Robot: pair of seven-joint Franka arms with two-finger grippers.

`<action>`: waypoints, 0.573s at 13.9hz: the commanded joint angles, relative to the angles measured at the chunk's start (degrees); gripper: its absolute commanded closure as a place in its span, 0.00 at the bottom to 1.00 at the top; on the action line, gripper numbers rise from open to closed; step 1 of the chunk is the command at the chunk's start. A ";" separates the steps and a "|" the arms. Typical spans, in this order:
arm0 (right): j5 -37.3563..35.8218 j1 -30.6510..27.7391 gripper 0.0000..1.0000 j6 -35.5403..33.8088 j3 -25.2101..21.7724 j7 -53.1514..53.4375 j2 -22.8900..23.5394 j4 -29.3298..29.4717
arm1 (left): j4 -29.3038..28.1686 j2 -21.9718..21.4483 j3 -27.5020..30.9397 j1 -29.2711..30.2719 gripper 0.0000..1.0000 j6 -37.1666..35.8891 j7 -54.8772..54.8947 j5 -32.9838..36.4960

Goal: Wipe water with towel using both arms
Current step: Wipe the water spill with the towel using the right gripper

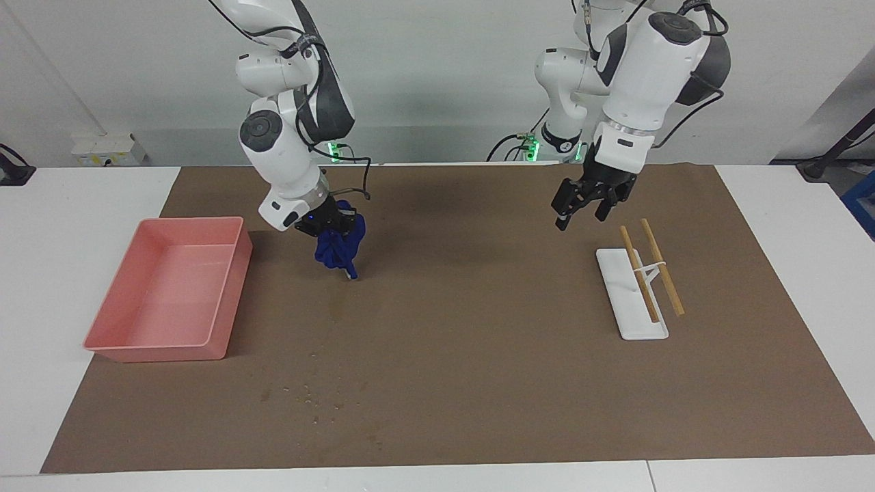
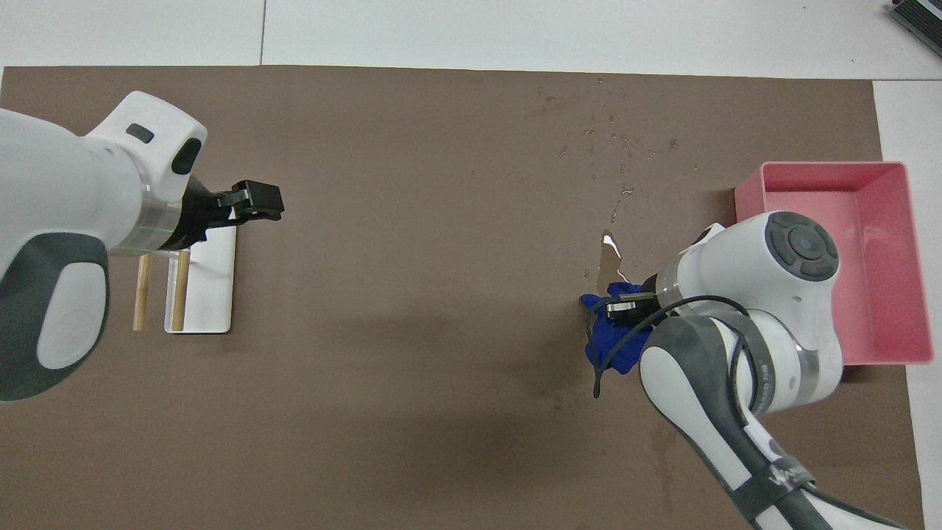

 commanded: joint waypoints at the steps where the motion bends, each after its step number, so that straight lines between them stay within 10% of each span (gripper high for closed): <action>1: -1.06 -0.59 1.00 6.28 0.30 -1.24 1.46 -2.91 | 2.79 -0.41 -0.36 5.64 0.00 -6.87 16.79 1.74; 8: -3.86 -2.87 1.00 19.82 0.21 -8.89 9.99 -2.21 | 13.16 0.46 -0.01 13.74 0.00 -22.70 31.26 1.92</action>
